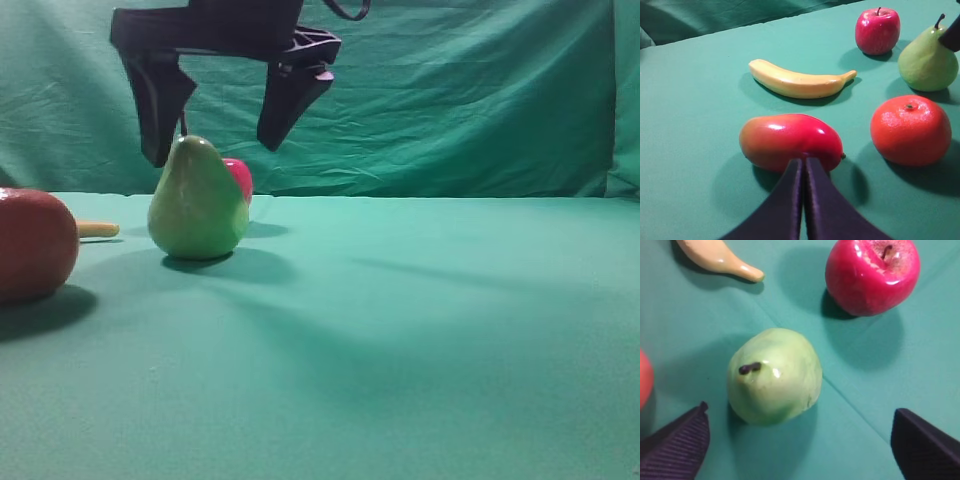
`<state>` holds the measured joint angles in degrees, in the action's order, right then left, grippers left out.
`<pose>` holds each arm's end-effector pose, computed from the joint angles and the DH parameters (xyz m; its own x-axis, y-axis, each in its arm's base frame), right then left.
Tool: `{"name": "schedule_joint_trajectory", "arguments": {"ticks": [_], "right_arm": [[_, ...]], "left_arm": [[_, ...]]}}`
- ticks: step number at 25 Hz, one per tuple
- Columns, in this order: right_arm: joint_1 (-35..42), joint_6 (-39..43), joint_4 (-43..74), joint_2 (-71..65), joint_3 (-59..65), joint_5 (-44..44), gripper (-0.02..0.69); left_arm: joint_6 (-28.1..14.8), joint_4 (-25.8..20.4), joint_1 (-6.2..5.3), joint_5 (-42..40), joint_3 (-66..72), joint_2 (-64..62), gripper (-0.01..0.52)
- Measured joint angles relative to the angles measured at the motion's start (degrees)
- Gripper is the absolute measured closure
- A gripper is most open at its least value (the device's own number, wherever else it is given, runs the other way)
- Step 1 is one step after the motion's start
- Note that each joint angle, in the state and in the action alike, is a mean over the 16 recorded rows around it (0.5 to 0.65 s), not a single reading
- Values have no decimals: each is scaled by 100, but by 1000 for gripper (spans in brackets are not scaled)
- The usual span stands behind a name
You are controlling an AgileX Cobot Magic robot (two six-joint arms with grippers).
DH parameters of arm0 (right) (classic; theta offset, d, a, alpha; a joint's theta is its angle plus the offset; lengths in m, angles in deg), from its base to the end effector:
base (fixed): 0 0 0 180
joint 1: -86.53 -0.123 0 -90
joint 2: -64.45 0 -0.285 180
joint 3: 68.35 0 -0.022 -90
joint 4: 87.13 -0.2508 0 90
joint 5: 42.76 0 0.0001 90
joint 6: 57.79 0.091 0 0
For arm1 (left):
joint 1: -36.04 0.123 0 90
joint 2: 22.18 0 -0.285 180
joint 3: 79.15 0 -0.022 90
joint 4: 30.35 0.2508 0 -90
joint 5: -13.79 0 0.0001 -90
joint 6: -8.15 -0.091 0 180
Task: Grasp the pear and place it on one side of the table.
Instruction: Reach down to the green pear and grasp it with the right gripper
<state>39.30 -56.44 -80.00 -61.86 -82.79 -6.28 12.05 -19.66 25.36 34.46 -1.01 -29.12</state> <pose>0.3156 0.3313 0.2025 -0.5210 -0.6757 -0.5215 -0.7477 0.6560 -0.1029 0.0528 -0.0039 0.1766 -0.2467 0.1547 -0.9567 0.1500 0.9814 0.1200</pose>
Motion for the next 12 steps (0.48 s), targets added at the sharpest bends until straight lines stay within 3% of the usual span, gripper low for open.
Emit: {"name": "schedule_joint_trajectory", "arguments": {"ticks": [12], "right_arm": [[123,124,8,-102,-451,471,165]], "left_arm": [[0,0,0,0,0,0,514]]}}
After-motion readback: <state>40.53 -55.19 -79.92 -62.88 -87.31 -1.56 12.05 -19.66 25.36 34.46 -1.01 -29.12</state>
